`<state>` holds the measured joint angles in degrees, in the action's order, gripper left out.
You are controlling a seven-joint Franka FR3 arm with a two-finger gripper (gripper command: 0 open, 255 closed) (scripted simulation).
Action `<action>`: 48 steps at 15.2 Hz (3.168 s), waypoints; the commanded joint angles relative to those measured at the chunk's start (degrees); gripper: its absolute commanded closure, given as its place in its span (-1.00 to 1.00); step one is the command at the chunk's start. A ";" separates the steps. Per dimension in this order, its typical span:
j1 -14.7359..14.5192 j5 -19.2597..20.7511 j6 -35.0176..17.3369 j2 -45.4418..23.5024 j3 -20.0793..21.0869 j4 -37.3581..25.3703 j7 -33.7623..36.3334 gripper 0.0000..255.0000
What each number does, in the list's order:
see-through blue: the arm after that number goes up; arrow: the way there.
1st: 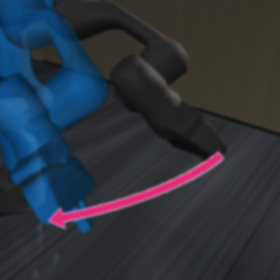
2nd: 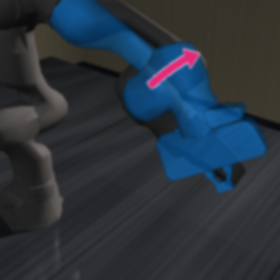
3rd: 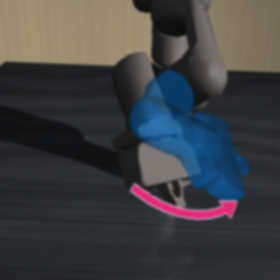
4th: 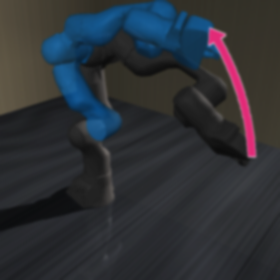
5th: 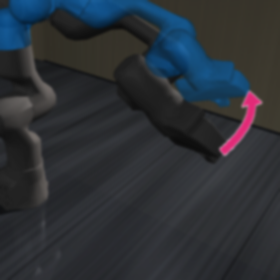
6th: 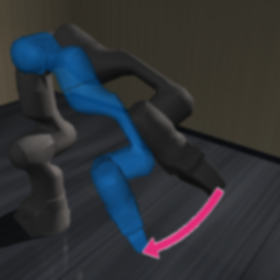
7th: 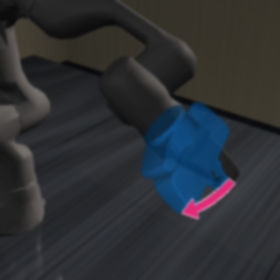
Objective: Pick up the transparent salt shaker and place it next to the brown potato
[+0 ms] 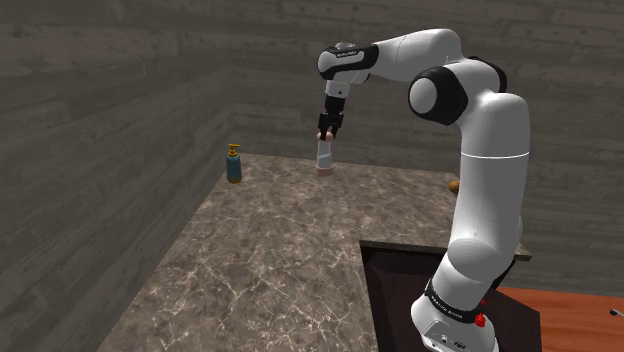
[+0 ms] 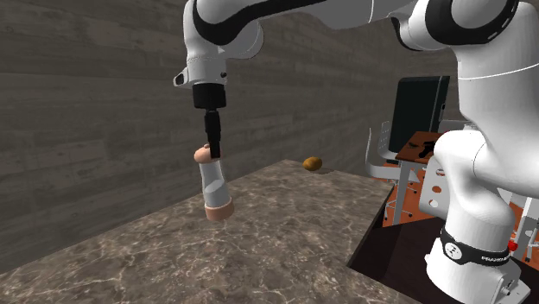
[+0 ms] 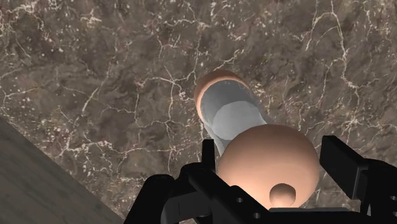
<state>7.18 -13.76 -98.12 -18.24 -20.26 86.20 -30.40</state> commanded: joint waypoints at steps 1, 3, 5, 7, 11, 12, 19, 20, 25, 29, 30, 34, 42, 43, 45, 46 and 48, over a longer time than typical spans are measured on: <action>0.10 0.06 1.50 0.03 -0.04 -1.49 0.24 1.00; 0.22 0.09 3.03 0.00 -0.08 -3.06 0.45 1.00; 0.37 0.09 4.59 -0.09 -0.11 -4.73 0.65 1.00; 0.54 0.07 6.19 -0.24 -0.14 -6.49 0.85 1.00; 0.95 -0.08 9.50 -0.77 -0.19 -10.34 1.22 1.00; 1.08 -0.14 10.36 -0.96 -0.20 -11.38 1.32 1.00; 2.26 -0.88 16.79 -2.94 -0.23 -19.77 1.96 1.00; 2.48 -1.03 17.79 -3.34 -0.22 -21.16 2.06 1.00; 3.97 -2.12 23.27 -6.02 -0.12 -29.31 2.62 1.00; 5.92 -3.54 28.69 -9.51 0.17 -38.26 3.32 1.00; 6.63 -4.04 30.35 -10.76 0.32 -41.21 3.58 1.00; 7.40 -3.27 29.50 -8.21 -0.52 -37.44 1.09 1.00; 10.25 0.34 22.33 0.80 -3.90 -20.06 -9.06 1.00; 10.84 0.62 21.78 1.36 -4.31 -18.80 -10.31 1.00; 12.12 1.09 20.80 2.23 -5.14 -16.67 -12.82 1.00; 12.79 1.27 20.37 2.55 -5.57 -15.78 -14.09 1.00; 14.23 1.57 19.61 2.93 -6.41 -14.32 -16.64 1.00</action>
<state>20.74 -12.29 -77.75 -15.39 -26.29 70.91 -45.73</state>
